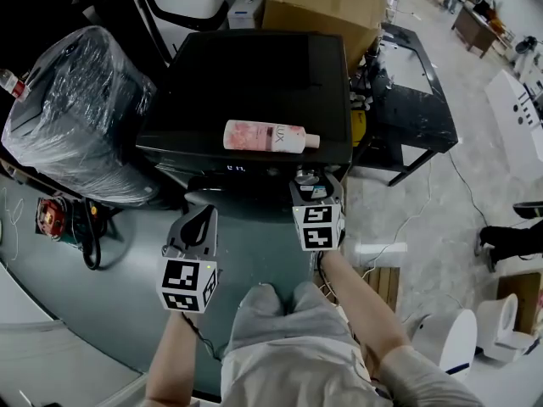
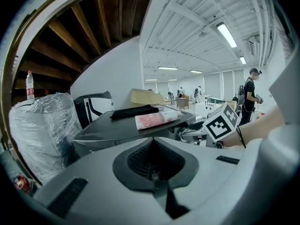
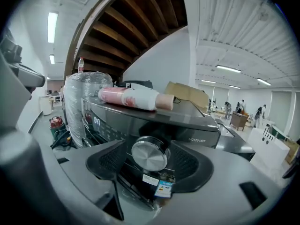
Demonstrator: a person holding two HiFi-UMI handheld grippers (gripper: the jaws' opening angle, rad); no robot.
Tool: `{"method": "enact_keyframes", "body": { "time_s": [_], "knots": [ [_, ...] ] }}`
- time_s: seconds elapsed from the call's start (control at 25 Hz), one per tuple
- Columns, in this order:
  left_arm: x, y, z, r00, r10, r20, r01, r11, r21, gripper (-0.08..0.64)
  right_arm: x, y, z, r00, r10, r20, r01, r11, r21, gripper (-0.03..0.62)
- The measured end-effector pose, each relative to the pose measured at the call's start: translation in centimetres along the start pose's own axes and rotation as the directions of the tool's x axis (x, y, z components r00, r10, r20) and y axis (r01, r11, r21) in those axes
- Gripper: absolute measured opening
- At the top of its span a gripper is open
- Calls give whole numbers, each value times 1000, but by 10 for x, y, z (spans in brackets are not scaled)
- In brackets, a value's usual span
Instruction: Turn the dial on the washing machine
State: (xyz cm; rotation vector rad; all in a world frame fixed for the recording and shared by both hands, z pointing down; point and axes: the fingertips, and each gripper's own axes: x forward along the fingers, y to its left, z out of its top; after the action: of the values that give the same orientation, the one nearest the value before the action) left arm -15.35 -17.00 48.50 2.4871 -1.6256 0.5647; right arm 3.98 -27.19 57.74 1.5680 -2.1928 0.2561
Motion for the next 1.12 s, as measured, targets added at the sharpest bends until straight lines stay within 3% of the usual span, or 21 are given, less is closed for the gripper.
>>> {"method": "enact_keyframes", "body": {
  "time_s": [0.16,0.32,0.48,0.6,0.84,1.0,1.12],
  "knots": [
    [3,3,-15,999,-17,-34,16,1000,-6,20,3,-7,-3,997,-77,11,77,997,9,291],
    [4,4,-19,998,-29,-52,29,999,-14,20,6,-9,-4,994,-111,4,111,991,77,287],
    [4,7,-17,998,-29,-56,28,1000,-13,19,7,-16,-12,993,-120,21,112,965,239,276],
    [3,10,-14,998,-29,-55,29,1000,-11,20,6,-19,-15,994,-101,39,78,918,388,276],
    [4,9,-14,997,-40,-61,39,999,-13,20,4,-25,-20,993,-76,90,-2,753,658,276],
    [2,10,-12,997,-45,-60,44,999,-16,20,4,-26,-30,991,-63,118,-64,553,831,275],
    [0,4,-9,996,-67,-56,67,998,-4,20,2,-27,-33,987,-64,149,-107,434,894,273]
  ]
}}
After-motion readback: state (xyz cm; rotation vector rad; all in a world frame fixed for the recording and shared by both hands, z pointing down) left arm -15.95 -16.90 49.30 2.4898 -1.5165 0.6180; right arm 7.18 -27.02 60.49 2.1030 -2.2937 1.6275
